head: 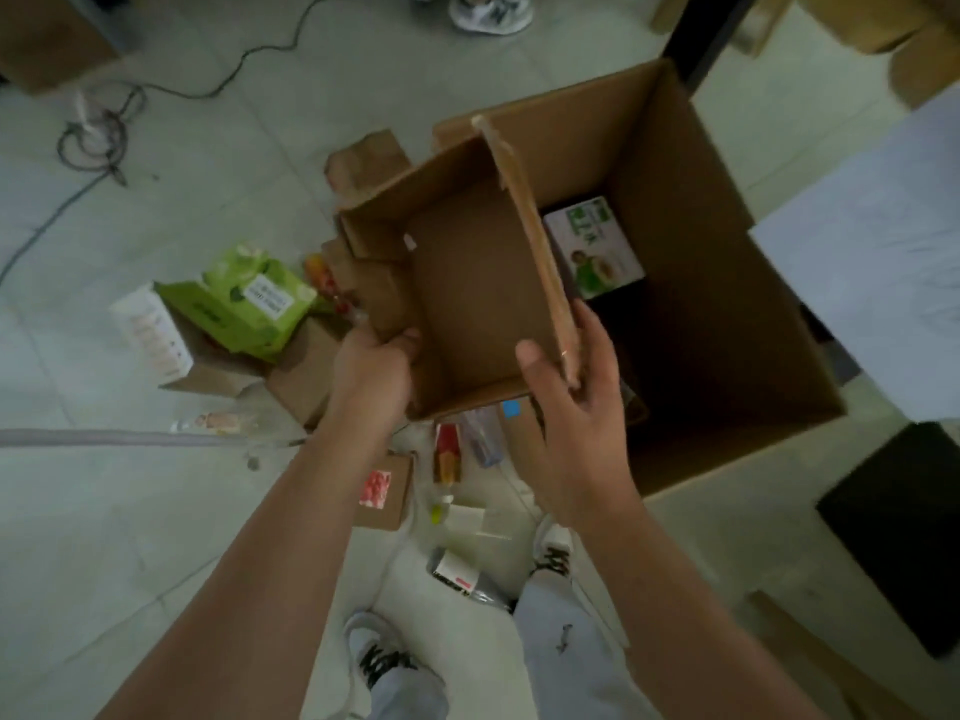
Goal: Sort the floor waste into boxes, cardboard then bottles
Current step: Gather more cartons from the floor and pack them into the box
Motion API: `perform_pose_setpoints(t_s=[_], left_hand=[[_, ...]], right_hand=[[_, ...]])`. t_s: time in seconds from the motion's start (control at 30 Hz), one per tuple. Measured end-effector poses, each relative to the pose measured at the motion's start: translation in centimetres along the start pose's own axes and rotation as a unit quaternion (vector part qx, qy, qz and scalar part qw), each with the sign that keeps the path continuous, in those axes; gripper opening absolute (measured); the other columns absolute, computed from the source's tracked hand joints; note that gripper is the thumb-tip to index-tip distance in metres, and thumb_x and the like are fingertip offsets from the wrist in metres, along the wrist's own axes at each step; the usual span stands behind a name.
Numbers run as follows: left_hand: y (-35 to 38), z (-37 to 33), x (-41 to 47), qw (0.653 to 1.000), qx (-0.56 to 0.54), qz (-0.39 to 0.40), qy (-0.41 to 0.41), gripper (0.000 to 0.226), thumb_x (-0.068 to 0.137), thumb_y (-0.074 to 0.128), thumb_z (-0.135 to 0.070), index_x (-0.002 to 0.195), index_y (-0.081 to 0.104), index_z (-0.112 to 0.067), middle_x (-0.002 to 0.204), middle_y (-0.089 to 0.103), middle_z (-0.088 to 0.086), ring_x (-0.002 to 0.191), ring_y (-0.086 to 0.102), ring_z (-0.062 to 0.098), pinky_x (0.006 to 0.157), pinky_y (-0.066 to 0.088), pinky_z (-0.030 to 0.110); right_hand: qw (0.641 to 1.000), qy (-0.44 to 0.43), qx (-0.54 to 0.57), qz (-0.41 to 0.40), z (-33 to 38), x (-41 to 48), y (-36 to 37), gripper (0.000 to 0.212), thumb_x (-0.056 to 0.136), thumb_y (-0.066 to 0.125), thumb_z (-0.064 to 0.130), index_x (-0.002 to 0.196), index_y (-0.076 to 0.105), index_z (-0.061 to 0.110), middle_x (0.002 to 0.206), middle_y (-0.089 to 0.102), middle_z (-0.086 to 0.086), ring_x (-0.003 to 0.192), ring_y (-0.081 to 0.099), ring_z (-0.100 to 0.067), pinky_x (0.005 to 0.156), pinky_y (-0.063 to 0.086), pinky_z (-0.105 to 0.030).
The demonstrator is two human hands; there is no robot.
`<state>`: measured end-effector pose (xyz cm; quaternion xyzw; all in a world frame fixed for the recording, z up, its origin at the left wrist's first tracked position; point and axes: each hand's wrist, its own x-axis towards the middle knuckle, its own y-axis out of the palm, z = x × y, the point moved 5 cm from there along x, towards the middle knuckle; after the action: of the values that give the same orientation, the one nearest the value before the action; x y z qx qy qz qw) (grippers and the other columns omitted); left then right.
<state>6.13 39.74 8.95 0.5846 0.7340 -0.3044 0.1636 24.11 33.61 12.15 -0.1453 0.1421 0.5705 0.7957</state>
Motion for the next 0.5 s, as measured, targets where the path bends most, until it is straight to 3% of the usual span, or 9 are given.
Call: perform_pose_setpoints(t_s=[0.1, 0.2, 0.27, 0.33, 0.43, 0.5], left_hand=[[7.3, -1.7, -1.2, 0.998, 0.039, 0.054, -0.007, 0.031, 0.080, 0.056, -0.022, 0.108, 0.067, -0.018, 0.100, 0.071, 0.006, 0.093, 0.067, 0.028, 0.090, 0.054, 0.049], [13.9, -1.6, -2.3, 0.991, 0.034, 0.127, -0.040, 0.029, 0.093, 0.049, -0.022, 0.120, 0.058, -0.023, 0.109, 0.066, -0.002, 0.103, 0.062, 0.021, 0.097, 0.050, 0.045], [16.6, -1.2, -2.5, 0.986, 0.012, 0.152, -0.063, 0.021, 0.098, 0.047, -0.021, 0.117, 0.055, -0.026, 0.101, 0.062, -0.008, 0.106, 0.059, 0.018, 0.103, 0.046, 0.043], [17.9, -0.5, -1.8, 0.988, 0.000, 0.137, -0.068, 0.021, 0.099, 0.047, -0.017, 0.114, 0.059, -0.024, 0.096, 0.061, -0.009, 0.107, 0.059, 0.018, 0.107, 0.044, 0.044], [17.8, 0.5, -0.3, 0.992, -0.028, 0.099, -0.068, 0.027, 0.098, 0.047, -0.015, 0.122, 0.060, -0.019, 0.119, 0.063, -0.002, 0.117, 0.058, 0.017, 0.109, 0.042, 0.041], [17.2, 1.1, 0.6, 0.992, -0.060, 0.078, -0.084, 0.034, 0.099, 0.047, -0.014, 0.132, 0.053, -0.016, 0.127, 0.062, 0.002, 0.121, 0.057, 0.019, 0.109, 0.042, 0.039]], right_hand=[[0.990, 0.052, 0.129, -0.030, 0.0, 1.6, -5.1, 0.081, 0.074, 0.077, 0.050, 0.139, 0.030, 0.058, 0.144, 0.046, 0.012, 0.129, 0.051, -0.013, 0.104, 0.046, -0.045], [0.977, 0.095, 0.169, -0.090, -0.8, 3.8, -10.5, 0.075, 0.083, 0.074, 0.030, 0.142, 0.032, 0.050, 0.136, 0.051, 0.008, 0.119, 0.057, -0.017, 0.096, 0.053, -0.044], [0.964, 0.156, 0.157, -0.147, -2.3, 5.7, -14.3, 0.071, 0.086, 0.072, 0.026, 0.144, 0.034, 0.043, 0.136, 0.049, 0.006, 0.118, 0.055, -0.021, 0.093, 0.054, -0.044], [0.947, 0.225, 0.123, -0.193, -4.5, 7.5, -17.4, 0.069, 0.088, 0.069, 0.023, 0.145, 0.033, 0.040, 0.132, 0.048, 0.005, 0.115, 0.054, -0.024, 0.087, 0.055, -0.042], [0.931, 0.289, 0.035, -0.221, -7.5, 9.5, -20.4, 0.061, 0.094, 0.059, 0.021, 0.145, 0.031, 0.037, 0.121, 0.044, 0.004, 0.109, 0.050, -0.026, 0.079, 0.050, -0.042], [0.924, 0.316, 0.034, -0.211, -9.1, 10.4, -20.8, 0.058, 0.095, 0.057, 0.021, 0.145, 0.030, 0.034, 0.120, 0.042, 0.001, 0.104, 0.047, -0.026, 0.081, 0.049, -0.044]])
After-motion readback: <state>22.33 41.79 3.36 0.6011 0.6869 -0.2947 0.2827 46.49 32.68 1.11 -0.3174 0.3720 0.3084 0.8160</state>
